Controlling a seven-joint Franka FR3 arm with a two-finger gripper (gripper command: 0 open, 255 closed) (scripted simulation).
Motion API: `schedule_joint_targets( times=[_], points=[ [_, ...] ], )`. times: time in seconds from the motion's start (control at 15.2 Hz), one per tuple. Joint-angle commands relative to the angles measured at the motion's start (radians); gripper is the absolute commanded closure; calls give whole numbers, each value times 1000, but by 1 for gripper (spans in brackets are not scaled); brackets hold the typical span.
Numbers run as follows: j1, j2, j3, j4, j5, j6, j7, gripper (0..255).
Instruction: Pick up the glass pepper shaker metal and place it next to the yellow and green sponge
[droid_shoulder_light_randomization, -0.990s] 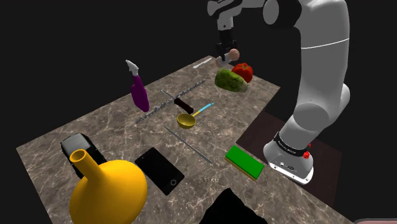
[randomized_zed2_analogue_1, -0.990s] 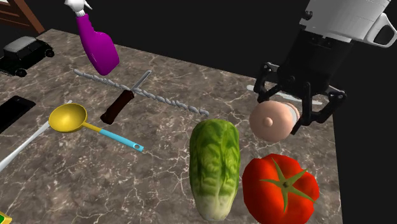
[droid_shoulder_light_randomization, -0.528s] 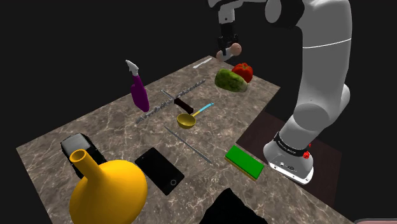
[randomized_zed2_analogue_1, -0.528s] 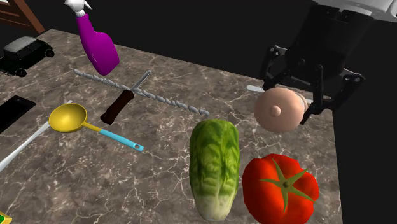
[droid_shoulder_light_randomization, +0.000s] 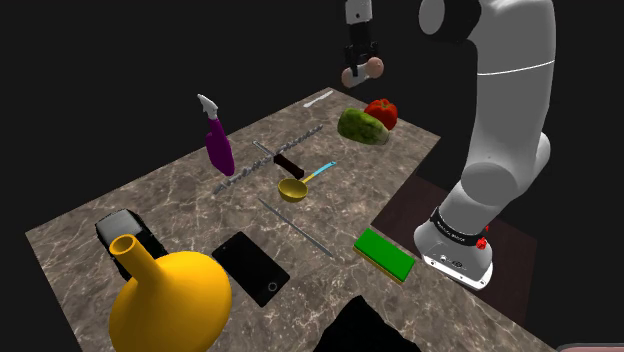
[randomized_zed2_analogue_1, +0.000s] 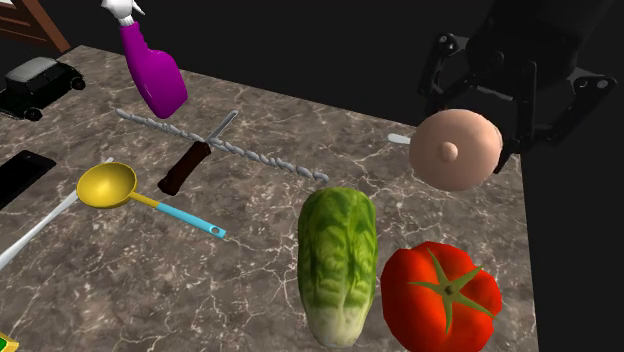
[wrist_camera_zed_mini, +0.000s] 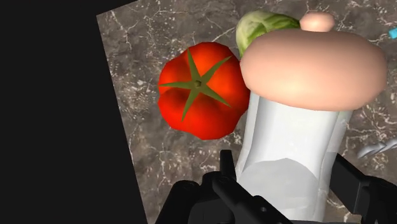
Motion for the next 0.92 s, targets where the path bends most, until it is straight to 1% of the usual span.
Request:
schedule_joint_targets(
  times=[0.0,0.46,0.86],
  points=[
    [-1,-2,-1,28,-1,-31,0,255],
    [-11,5,-3,134,-1,-129,-7,255],
    [-27,26,-4,251,3,-223,-15,255]
  ],
)
